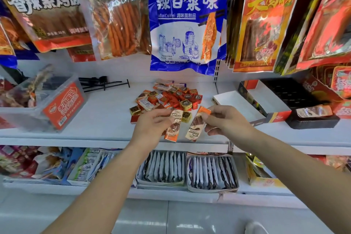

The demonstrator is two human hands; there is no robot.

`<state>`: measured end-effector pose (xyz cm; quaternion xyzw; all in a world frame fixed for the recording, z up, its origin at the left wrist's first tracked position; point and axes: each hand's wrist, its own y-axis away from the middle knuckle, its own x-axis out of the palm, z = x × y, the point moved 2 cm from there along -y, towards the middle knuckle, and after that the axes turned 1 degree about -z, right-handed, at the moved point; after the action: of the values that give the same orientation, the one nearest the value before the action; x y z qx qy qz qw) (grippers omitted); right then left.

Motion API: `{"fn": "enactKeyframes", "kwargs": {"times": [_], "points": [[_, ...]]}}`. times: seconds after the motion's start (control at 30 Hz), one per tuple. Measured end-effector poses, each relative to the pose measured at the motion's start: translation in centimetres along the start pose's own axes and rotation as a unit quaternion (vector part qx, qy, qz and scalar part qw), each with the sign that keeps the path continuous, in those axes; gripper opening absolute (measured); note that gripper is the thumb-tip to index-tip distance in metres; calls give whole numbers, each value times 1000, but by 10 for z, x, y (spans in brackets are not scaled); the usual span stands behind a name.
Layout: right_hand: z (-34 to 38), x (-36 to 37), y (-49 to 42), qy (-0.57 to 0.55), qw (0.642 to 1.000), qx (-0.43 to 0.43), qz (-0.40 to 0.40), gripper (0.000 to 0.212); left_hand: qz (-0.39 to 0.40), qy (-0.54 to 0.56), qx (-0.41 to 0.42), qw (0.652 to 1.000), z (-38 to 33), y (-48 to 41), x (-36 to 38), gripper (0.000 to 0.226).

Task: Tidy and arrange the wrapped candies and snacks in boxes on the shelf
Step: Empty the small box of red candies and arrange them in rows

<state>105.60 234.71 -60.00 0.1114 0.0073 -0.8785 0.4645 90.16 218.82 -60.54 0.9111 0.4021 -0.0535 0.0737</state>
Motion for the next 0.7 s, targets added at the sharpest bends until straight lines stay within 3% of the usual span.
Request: {"fn": "enactKeyframes", "kwargs": {"times": [0.23, 0.5, 0.7], "points": [[-2, 10, -8, 0, 999, 14, 33, 19, 30, 6, 19, 999, -2, 3, 8, 25], [4, 14, -9, -77, 995, 27, 52, 14, 44, 28, 26, 998, -4, 5, 8, 29], [6, 14, -12, -146, 988, 52, 9, 19, -6, 93, 8, 996, -3, 2, 4, 48]]}}
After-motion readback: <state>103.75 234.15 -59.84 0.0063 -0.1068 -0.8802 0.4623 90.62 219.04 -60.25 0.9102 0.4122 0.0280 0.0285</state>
